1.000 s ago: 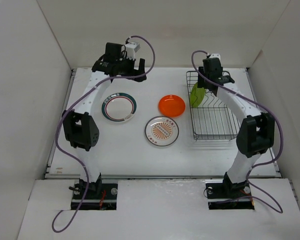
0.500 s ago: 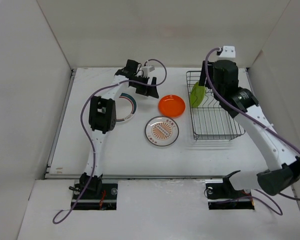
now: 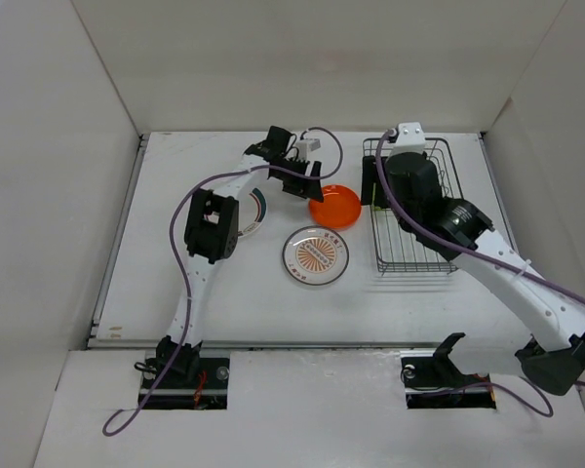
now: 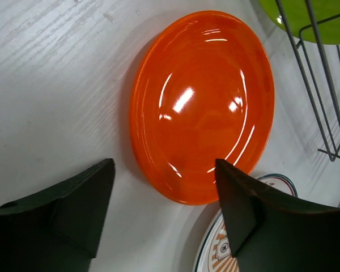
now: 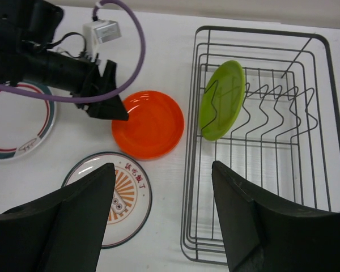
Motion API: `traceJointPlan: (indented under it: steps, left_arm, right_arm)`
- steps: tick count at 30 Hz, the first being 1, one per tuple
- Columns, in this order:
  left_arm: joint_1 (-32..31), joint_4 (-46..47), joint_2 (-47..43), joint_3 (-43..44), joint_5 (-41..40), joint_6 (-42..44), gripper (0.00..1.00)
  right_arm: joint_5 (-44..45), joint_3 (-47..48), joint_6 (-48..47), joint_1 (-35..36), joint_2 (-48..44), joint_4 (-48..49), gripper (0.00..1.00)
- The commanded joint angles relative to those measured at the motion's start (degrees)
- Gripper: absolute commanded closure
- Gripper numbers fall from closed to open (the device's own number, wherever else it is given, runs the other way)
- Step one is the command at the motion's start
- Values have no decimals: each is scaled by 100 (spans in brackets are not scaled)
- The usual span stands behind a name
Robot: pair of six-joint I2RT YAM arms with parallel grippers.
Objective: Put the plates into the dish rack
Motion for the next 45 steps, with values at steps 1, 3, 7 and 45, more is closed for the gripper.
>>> traceJointPlan:
  steps: [1,3,7,45]
  left_arm:
    - [-155,150,109,25,-331,-202,35]
    - [-217,150,110,78,-437,-202,41]
    - [-217,150,162,78,-666,-255,57]
    - [741,-1019,-4091,-1099,432,1107,100]
  right_arm:
    - [337,26,208,268,-233,-109,26]
    - [337,79,208,347,-313,-109,26]
    - [408,184,261,480,-550,-276,26]
    - [-6631,-168,-697,-2078,1092,3828,14]
